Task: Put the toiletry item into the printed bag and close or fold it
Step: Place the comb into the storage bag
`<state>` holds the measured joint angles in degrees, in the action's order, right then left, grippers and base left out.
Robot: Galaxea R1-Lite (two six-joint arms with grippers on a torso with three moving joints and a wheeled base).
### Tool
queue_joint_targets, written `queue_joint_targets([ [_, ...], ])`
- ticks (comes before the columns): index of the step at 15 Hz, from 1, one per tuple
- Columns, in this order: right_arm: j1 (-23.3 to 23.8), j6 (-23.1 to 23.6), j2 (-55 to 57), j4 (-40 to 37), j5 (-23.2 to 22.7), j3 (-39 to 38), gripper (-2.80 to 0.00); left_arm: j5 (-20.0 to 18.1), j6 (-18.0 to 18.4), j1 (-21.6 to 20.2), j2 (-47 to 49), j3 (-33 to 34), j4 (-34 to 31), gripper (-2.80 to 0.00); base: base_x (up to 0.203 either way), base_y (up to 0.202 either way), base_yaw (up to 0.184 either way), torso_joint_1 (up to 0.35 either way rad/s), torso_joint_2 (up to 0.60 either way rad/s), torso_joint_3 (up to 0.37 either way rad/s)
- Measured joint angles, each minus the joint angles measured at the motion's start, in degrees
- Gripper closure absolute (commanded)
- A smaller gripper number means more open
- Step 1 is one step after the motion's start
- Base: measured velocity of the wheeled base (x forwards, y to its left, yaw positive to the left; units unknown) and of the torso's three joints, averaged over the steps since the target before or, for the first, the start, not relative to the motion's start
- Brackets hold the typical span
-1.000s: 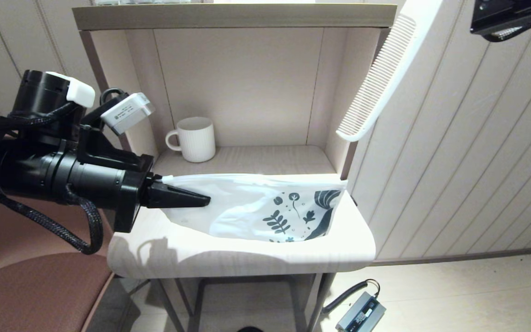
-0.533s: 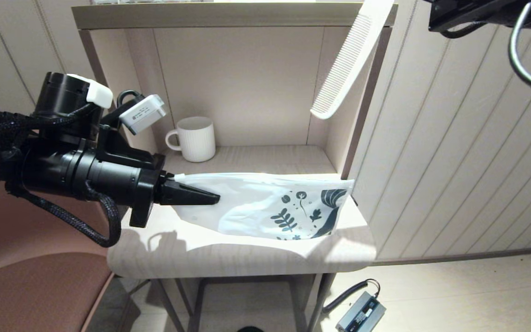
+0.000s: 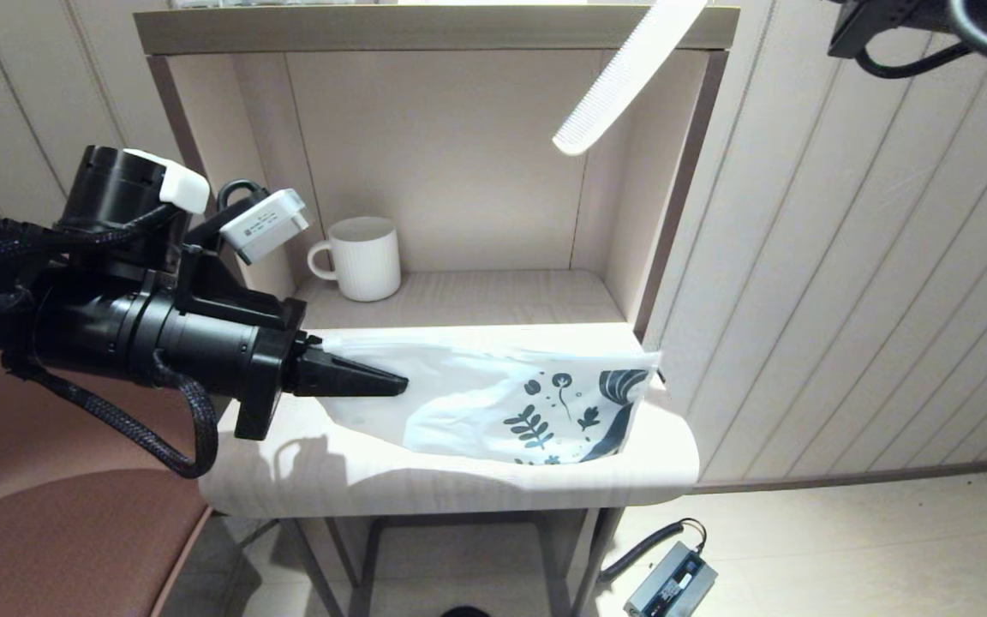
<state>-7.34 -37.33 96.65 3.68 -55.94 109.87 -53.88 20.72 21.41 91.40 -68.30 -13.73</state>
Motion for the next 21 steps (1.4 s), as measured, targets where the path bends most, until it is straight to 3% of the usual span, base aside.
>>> queue_joint_targets([
  [5,-2.6,4.1,-8.8,-11.9,2.7,-4.7,0.00,0.2,-0.1,0.1,-2.4,2.3,0.2,0.00,0.000,0.000,0.000,0.000,0.00,0.000],
  [7,-2.9,8.9,-12.8,-18.4,9.8,-5.8,0.00,0.3,-0.3,0.0,-3.7,3.5,0.2,0.00,0.000,0.000,0.000,0.000,0.00,0.000],
  [9,-5.6,15.9,-15.9,-23.0,21.8,-6.7,0.00,0.3,-0.4,0.0,-4.8,4.5,0.2,0.00,0.000,0.000,0.000,0.000,0.00,0.000],
  [11,-11.6,23.0,-17.6,-25.7,39.6,-7.2,0.00,0.4,-0.5,0.0,-5.6,5.0,0.2,0.00,0.000,0.000,0.000,0.000,0.00,0.000],
  [14,-26.0,32.0,-17.8,-26.6,69.2,-7.8,0.00,0.4,-1.5,0.0,-6.6,5.2,0.1,0.00,0.000,0.000,0.000,0.000,0.00,0.000],
  [15,-30.9,33.9,-17.1,-26.3,76.8,-7.6,0.00,0.4,-1.9,0.0,-6.9,5.2,0.1,0.00,0.000,0.000,0.000,0.000,0.00,0.000],
  [16,-34.3,34.8,-15.9,-26.0,80.3,-7.2,0.00,0.4,-2.0,0.0,-7.0,5.2,0.2,0.00,0.000,0.000,0.000,0.000,0.00,0.000],
  [17,-36.3,35.2,-14.7,-25.9,80.5,-6.8,0.00,0.4,-2.0,0.1,-7.2,5.2,0.2,0.00,0.000,0.000,0.000,0.000,0.00,0.000],
  [18,-37.7,35.4,-13.3,-26.0,77.7,-6.1,0.00,0.3,-1.9,0.1,-7.2,5.2,0.2,0.00,0.000,0.000,0.000,0.000,0.00,0.000],
  [21,-38.7,35.8,-9.5,-28.9,64.8,-1.5,0.00,0.3,-1.9,0.1,-7.2,5.2,0.2,0.00,0.000,0.000,0.000,0.000,0.00,0.000],
])
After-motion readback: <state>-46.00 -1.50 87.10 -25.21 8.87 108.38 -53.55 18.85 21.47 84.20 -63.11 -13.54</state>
